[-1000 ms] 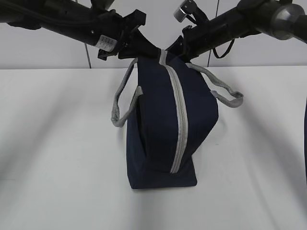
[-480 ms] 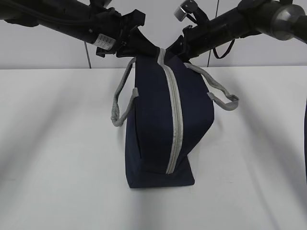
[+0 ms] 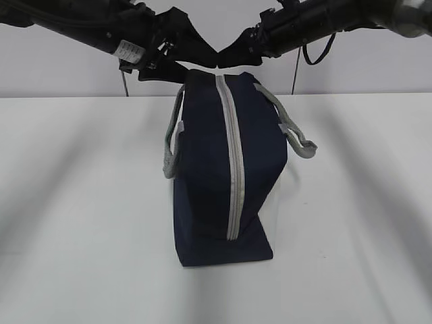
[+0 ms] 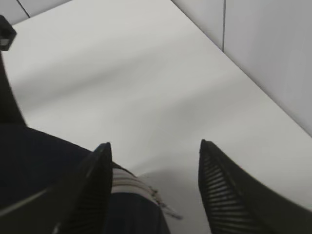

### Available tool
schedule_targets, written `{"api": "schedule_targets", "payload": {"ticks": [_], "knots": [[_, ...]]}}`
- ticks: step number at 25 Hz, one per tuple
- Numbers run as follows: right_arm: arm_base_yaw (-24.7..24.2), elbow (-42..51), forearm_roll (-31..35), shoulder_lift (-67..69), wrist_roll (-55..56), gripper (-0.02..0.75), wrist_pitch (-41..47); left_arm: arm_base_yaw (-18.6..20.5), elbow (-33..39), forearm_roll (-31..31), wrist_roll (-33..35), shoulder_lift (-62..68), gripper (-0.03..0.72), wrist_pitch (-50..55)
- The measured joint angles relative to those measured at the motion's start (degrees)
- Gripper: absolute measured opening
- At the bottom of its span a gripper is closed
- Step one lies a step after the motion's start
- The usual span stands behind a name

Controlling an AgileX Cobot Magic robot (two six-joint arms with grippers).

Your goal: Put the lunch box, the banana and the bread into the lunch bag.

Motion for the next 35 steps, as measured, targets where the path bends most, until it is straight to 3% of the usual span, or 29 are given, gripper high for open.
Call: {"api": "schedule_targets", "payload": {"ticks": [3,6,13,19,26,35], "knots": [[-0.09,-0.38,-0.22,-1.14,6.27,0.426,2.57,1.69,0.00,0.96,-1.74,-0.34,0.550,0.69],[-0.09,-0.49,-2.72,-2.53,14.37,0.426,3.44,2.61,0.00,5.69,-5.15,-1.85,0.531,0.69],[0.14,-0.57,-18.60,-6.31,38.38,0.426,4.05,2.75,0.00,25.02,-18.59,-6.06,0.518,1.86],[0.25,0.91,-31.91,-11.89,59.27,0.425,4.56,2.80,0.32,31.89,-25.87,-8.35,0.487,2.32],[0.34,14.44,-36.63,-20.30,63.26,0.425,4.70,2.24,8.83,38.19,-32.26,-13.29,0.453,3.34],[0.34,36.54,-38.34,-31.32,63.49,0.424,4.58,2.13,26.15,46.33,-34.90,-24.13,0.452,2.11]]}}
